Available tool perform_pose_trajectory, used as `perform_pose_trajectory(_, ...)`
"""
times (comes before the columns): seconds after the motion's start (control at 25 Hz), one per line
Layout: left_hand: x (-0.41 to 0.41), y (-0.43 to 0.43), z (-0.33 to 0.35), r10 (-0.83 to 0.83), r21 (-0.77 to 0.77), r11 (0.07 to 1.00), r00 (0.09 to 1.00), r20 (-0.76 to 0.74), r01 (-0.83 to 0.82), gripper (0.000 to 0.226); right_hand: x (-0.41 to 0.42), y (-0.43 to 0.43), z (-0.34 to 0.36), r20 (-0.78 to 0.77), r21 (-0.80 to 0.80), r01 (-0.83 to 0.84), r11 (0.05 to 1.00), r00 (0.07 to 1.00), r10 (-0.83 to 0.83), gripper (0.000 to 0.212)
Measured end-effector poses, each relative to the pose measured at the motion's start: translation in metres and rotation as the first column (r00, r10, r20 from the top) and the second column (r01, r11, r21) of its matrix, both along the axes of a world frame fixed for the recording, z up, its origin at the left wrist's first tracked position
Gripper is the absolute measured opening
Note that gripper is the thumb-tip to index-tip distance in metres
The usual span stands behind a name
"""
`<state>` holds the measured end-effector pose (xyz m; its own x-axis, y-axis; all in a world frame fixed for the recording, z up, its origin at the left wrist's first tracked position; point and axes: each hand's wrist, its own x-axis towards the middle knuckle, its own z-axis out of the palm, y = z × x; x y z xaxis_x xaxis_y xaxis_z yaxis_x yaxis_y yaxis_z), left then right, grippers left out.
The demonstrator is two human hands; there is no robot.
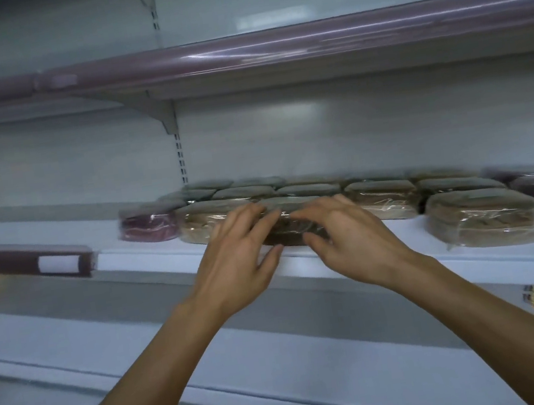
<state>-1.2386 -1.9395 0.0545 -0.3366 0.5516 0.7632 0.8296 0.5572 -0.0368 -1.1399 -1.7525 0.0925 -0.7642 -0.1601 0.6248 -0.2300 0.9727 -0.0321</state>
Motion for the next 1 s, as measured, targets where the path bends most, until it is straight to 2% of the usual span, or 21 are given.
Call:
perform_pose_trajectory(0.12, -0.012, -0.036, -0.002, 0.079, 0.003, 0.997, 0.995, 0.055, -0.079, 0.056, -0.016, -0.029, 0.002, -0.025, 0.027, -0.036, 0.999, 0.999, 0.037, 0.039)
perform_pose_trajectory(0.48, -0.037, -0.113, -0.007, 0.277, 0.054, 0.949, 0.903, 0.328, -0.310, 0.067, -0.079, -0.097, 0.006, 0.087, 0.048, -0.207, 0.977, 0.975, 0.202, 0.047)
perform_pose_trajectory(0.56, -0.048, -0.123, 0.005, 0.318, 0.044, 0.932, 0.868, 0.381, -0.361, 0.070, -0.101, -0.114, 0.009, 0.100, 0.075, -0.198, 0.977, 0.977, 0.191, 0.041)
perform_pose_trajectory(0.68, -0.070, -0.131, 0.024, 0.431, -0.054, 0.887, 0.777, 0.458, -0.459, 0.080, -0.132, -0.133, 0.017, 0.137, 0.103, -0.175, 0.979, 0.977, 0.161, 0.035)
perform_pose_trajectory(0.88, -0.120, -0.142, 0.041, 0.342, -0.098, 0.917, 0.639, 0.689, -0.386, 0.121, -0.177, -0.147, 0.029, 0.231, 0.109, -0.078, 0.991, 0.972, 0.051, 0.048)
perform_pose_trajectory(1.0, -0.133, -0.143, 0.044, 0.395, -0.171, 0.900, 0.586, 0.708, -0.400, 0.121, -0.200, -0.153, 0.029, 0.309, 0.113, -0.024, 0.993, 0.951, -0.012, 0.053)
